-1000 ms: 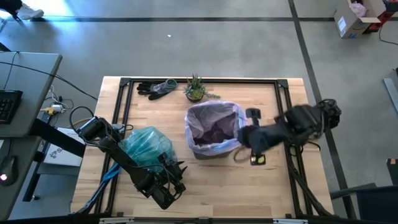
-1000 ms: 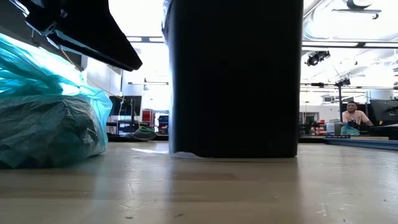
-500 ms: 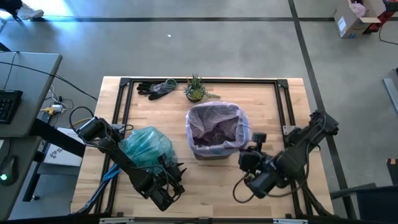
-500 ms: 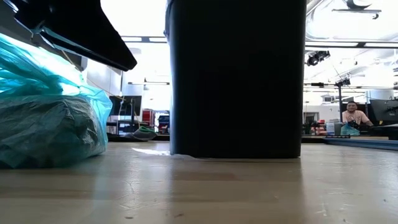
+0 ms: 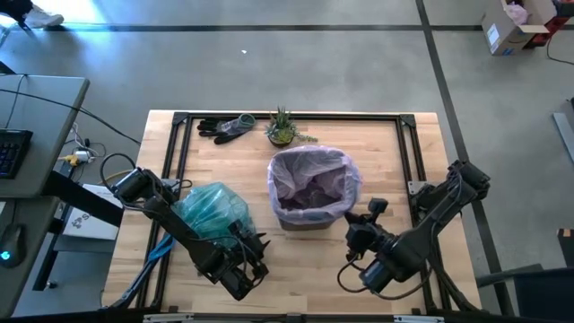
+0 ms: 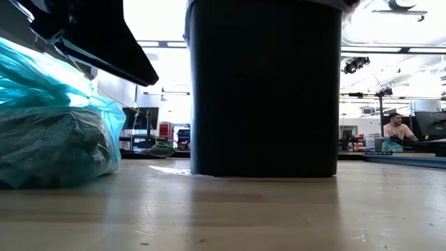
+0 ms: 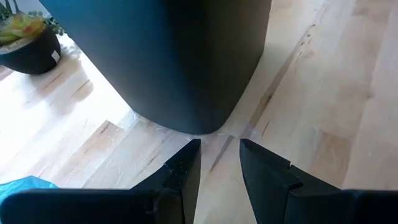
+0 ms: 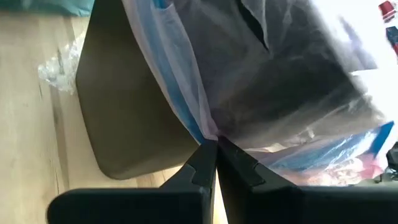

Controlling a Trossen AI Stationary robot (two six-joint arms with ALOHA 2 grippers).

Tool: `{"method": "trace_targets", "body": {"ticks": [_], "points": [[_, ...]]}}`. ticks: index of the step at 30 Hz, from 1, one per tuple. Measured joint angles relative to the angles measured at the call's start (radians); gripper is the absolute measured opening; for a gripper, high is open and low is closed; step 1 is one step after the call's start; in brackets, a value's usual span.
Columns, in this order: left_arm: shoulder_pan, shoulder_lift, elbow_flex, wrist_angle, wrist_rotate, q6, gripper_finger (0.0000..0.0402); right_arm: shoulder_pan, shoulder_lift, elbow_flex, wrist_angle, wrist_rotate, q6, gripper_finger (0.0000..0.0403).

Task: Place trash/remove bag and relplace
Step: Put the pink trash bag into the trash bin, then return to Home Position

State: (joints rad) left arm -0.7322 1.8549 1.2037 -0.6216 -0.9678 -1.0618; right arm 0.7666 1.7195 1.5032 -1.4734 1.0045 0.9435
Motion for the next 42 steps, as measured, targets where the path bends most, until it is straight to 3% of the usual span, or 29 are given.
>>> {"method": "trace_targets", "body": {"ticks": [11, 25, 29, 37, 42], "points": [[0.001, 0.0, 0.0, 0.012, 0.023, 0.0, 0.0097, -0.001, 0.0, -0.11, 0.133, 0.016, 0.034, 0.0], [0.001, 0.0, 0.0, 0.023, 0.036, 0.0, 0.0097, 0.004, 0.0, -0.113, 0.213, -0.017, 0.024, 0.0003], [0.001, 0.0, 0.0, 0.022, 0.037, 0.002, 0.0097, 0.018, 0.0, -0.094, 0.229, -0.006, 0.017, 0.0036], [0.001, 0.0, 0.0, 0.021, 0.04, 0.009, 0.0097, 0.049, 0.0, -0.009, 0.211, 0.001, -0.008, 0.0154], [-0.003, -0.003, 0.0, 0.023, 0.04, 0.009, 0.0097, 0.073, 0.0, 0.052, 0.192, 0.002, -0.002, 0.0183]]}}
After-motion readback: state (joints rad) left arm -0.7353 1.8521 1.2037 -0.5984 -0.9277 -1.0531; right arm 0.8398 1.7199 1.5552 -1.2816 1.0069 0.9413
